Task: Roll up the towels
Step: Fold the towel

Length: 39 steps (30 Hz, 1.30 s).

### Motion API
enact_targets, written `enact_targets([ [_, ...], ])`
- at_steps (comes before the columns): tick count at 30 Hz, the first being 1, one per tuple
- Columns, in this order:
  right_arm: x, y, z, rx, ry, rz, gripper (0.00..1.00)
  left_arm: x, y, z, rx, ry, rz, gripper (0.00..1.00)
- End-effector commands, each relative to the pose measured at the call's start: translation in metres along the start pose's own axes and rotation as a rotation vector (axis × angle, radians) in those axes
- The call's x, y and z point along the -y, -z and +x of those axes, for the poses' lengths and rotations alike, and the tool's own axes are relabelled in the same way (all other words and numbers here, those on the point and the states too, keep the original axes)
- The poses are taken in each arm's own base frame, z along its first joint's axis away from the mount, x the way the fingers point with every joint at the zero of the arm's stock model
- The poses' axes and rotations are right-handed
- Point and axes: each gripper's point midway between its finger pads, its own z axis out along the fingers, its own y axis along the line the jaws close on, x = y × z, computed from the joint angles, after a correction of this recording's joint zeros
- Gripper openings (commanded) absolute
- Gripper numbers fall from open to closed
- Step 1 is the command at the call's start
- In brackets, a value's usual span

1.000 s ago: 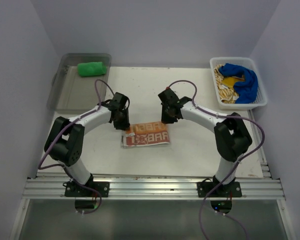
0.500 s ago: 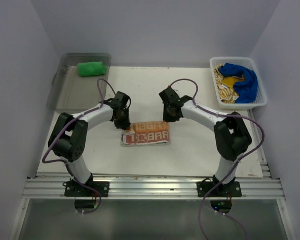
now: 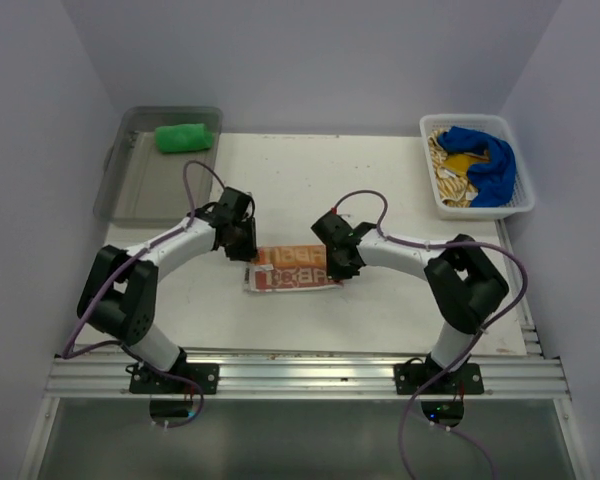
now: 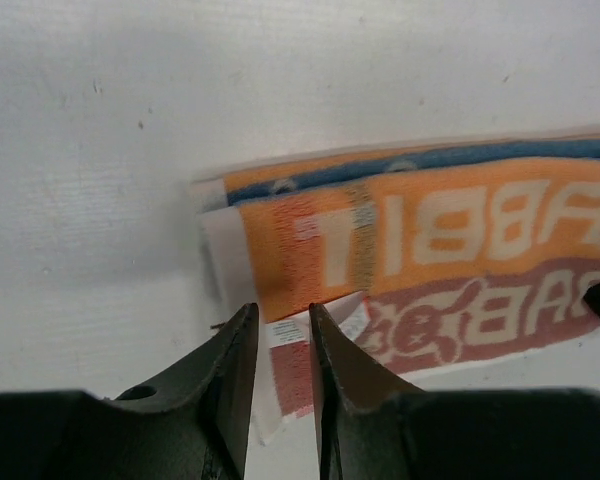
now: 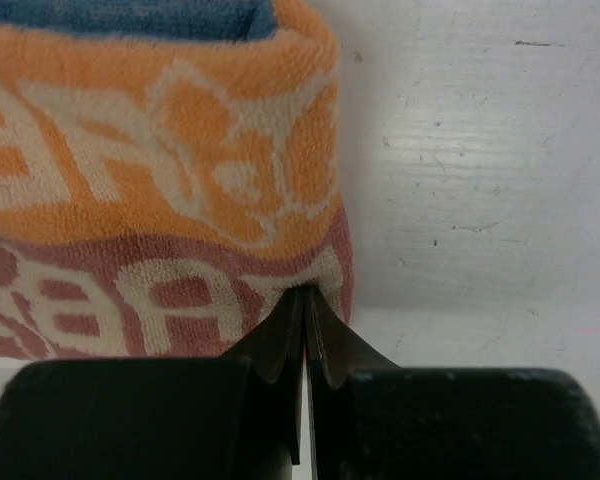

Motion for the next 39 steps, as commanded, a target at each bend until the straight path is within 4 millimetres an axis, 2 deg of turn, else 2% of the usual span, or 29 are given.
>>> enact_targets([
  [1,0.01,-0.018,0.004,-0.016,-0.04,0.049,0.02,-0.005,-0.016,0.025,-0.066,-0.004,0.014,0.3],
  [4,0.005,-0.007,-0.004,0.007,-0.033,0.028,0.01,-0.008,-0.022,0.033,-0.097,-0.002,0.007,0.28],
  [5,0.002,0.007,-0.015,0.044,-0.044,0.007,0.01,-0.007,-0.021,0.032,-0.092,-0.004,0.007,0.28],
  [7,0.004,0.022,-0.023,0.077,-0.038,0.008,0.02,-0.007,-0.014,0.026,-0.075,0.001,-0.001,0.28],
  [8,0.003,0.036,-0.038,0.132,-0.046,0.001,0.03,-0.005,-0.006,0.02,-0.049,0.002,0.002,0.28],
  [10,0.001,0.049,-0.058,0.182,-0.034,-0.005,0.07,0.0,0.007,0.01,-0.011,0.003,-0.009,0.28],
  [14,0.002,0.04,-0.082,0.186,-0.022,0.029,0.06,0.015,0.032,0.001,0.053,-0.008,0.011,0.29],
  [15,0.001,0.028,-0.082,0.166,-0.016,0.04,0.06,0.016,0.034,0.002,0.054,-0.009,0.012,0.29],
  [16,-0.002,0.026,-0.091,0.175,-0.017,0.03,0.06,0.016,0.034,0.005,0.048,-0.003,0.011,0.29],
  [20,-0.009,0.005,-0.096,0.142,0.002,0.023,0.05,0.018,0.023,0.023,0.002,-0.003,0.03,0.29],
  [22,-0.007,-0.006,-0.096,0.122,0.009,0.035,0.05,0.016,0.015,0.033,-0.018,0.003,0.035,0.29],
  [27,0.007,-0.025,-0.085,0.085,0.0,0.059,0.04,0.007,-0.011,0.052,-0.087,-0.002,0.011,0.29],
  [30,0.016,-0.033,-0.067,0.054,-0.008,0.067,0.03,-0.001,-0.022,0.054,-0.109,-0.022,-0.032,0.29],
  [31,0.023,-0.037,-0.051,0.024,-0.008,0.079,0.03,-0.002,-0.025,0.054,-0.113,-0.025,-0.045,0.29],
  [33,0.023,-0.035,-0.043,0.026,-0.029,0.049,0.01,-0.002,-0.024,0.044,-0.1,-0.044,-0.066,0.29],
  [34,0.03,-0.039,-0.024,-0.009,-0.03,0.061,0.01,-0.003,-0.027,0.043,-0.106,-0.047,-0.074,0.29],
  [35,0.028,-0.032,-0.019,-0.009,-0.037,0.04,0.0,0.0,-0.028,0.039,-0.105,-0.056,-0.072,0.3],
  [36,0.028,-0.03,-0.012,-0.01,-0.052,0.035,0.0,0.006,-0.027,0.028,-0.09,-0.067,-0.063,0.3],
  [37,0.03,-0.029,0.006,-0.031,-0.037,0.044,0.0,0.002,-0.035,0.027,-0.097,-0.076,-0.097,0.3],
  [38,0.028,-0.018,0.007,-0.011,-0.041,0.034,0.0,0.01,-0.036,0.013,-0.078,-0.082,-0.088,0.3],
  [39,0.023,-0.013,0.016,-0.008,-0.05,0.03,0.0,0.011,-0.039,0.01,-0.08,-0.098,-0.092,0.3],
])
